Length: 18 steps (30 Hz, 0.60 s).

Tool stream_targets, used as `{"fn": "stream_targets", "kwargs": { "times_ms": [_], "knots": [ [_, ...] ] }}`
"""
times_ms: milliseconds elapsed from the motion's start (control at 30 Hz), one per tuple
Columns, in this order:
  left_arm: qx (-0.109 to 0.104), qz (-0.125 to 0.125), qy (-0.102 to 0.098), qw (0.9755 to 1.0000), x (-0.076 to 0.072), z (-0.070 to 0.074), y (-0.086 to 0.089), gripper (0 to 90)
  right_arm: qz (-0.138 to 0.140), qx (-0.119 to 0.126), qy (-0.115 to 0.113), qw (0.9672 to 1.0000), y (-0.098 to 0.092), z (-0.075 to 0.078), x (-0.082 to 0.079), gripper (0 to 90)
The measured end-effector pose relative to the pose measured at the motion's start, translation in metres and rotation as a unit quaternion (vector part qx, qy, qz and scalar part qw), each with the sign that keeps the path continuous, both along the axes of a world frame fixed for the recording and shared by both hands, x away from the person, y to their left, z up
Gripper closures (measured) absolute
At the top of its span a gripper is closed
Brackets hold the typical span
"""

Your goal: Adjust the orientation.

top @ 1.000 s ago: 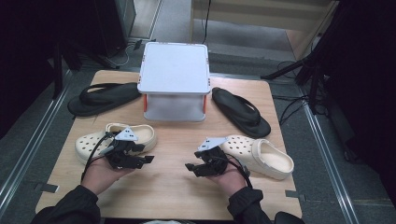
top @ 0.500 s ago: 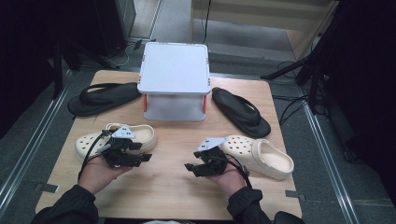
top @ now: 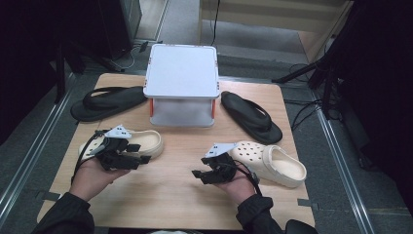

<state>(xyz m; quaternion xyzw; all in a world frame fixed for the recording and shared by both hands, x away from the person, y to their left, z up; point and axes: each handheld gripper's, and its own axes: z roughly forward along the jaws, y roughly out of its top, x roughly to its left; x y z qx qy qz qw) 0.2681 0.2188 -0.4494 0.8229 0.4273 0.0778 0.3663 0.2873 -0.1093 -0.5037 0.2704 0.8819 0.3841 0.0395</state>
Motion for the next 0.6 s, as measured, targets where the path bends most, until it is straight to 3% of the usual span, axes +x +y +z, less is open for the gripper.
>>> {"fn": "stream_targets", "kwargs": {
  "times_ms": [300, 600],
  "knots": [
    [-0.008, 0.022, 0.001, 0.9997, 0.005, 0.013, 0.020, 39.1, 0.003, -0.001, 0.001, 1.0000, 0.002, 0.000, 0.000, 42.0],
    [0.018, 0.051, -0.003, 0.9985, 0.019, 0.025, 0.041, 39.2, 0.001, -0.003, 0.001, 1.0000, 0.002, 0.000, 0.000, 41.8]
  ]
}}
